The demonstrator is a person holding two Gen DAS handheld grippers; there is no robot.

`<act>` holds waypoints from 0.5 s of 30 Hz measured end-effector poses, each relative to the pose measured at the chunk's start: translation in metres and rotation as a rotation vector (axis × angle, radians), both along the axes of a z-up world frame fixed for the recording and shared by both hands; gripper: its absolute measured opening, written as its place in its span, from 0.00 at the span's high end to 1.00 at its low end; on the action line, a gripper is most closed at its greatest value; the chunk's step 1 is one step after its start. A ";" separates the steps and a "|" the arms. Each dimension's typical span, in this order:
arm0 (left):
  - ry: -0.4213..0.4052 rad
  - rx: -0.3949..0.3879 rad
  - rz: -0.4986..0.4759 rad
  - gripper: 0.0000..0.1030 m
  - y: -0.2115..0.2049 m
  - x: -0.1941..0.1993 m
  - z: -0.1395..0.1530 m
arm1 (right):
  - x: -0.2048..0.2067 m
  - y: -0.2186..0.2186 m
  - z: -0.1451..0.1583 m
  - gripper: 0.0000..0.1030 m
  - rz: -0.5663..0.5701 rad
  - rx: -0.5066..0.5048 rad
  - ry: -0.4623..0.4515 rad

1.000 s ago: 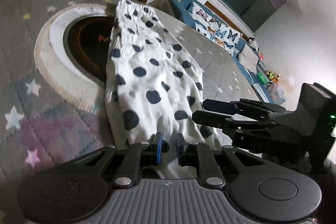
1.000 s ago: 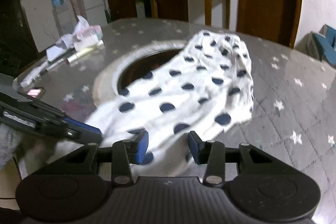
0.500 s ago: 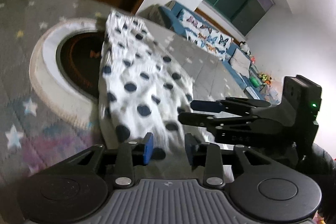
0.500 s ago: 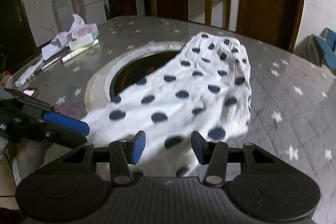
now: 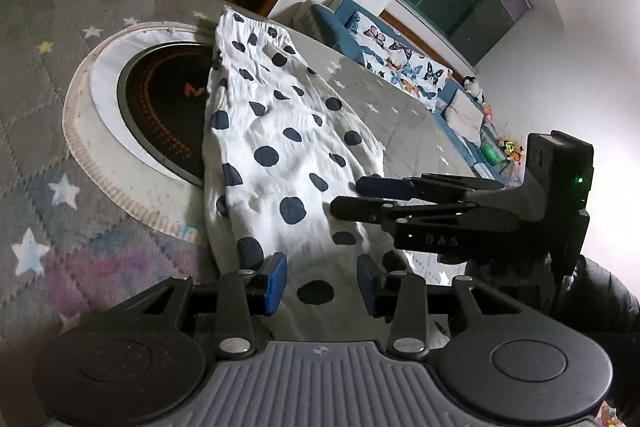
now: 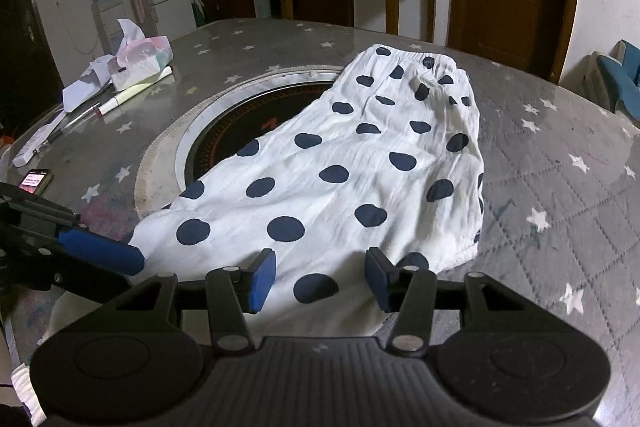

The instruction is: Fold clothes

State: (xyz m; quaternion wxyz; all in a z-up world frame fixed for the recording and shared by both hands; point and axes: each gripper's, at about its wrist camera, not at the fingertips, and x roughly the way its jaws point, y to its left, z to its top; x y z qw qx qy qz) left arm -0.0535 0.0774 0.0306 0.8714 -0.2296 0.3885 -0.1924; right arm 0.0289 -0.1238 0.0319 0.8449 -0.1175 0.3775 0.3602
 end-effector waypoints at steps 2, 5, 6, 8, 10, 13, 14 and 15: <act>-0.003 -0.002 0.000 0.58 0.000 -0.001 0.002 | -0.001 0.002 0.002 0.51 0.003 -0.004 -0.007; -0.021 -0.009 0.007 0.54 0.003 -0.004 0.008 | -0.005 0.004 0.008 0.48 0.013 0.006 -0.015; -0.031 -0.013 0.015 0.54 0.005 -0.005 0.012 | -0.007 0.005 0.011 0.46 0.018 0.013 -0.017; -0.055 -0.022 0.038 0.52 0.010 -0.006 0.019 | -0.013 0.007 0.015 0.45 0.035 0.028 -0.020; -0.078 -0.035 0.070 0.52 0.016 -0.007 0.026 | -0.018 0.008 0.018 0.45 0.046 0.043 -0.011; -0.084 -0.048 0.111 0.48 0.021 -0.002 0.030 | -0.029 0.012 0.022 0.45 0.072 0.060 0.005; -0.083 -0.050 0.119 0.47 0.021 0.000 0.030 | -0.032 0.013 0.022 0.45 0.081 0.064 0.007; -0.080 -0.050 0.122 0.46 0.021 0.003 0.030 | -0.036 0.014 0.023 0.45 0.095 0.072 0.015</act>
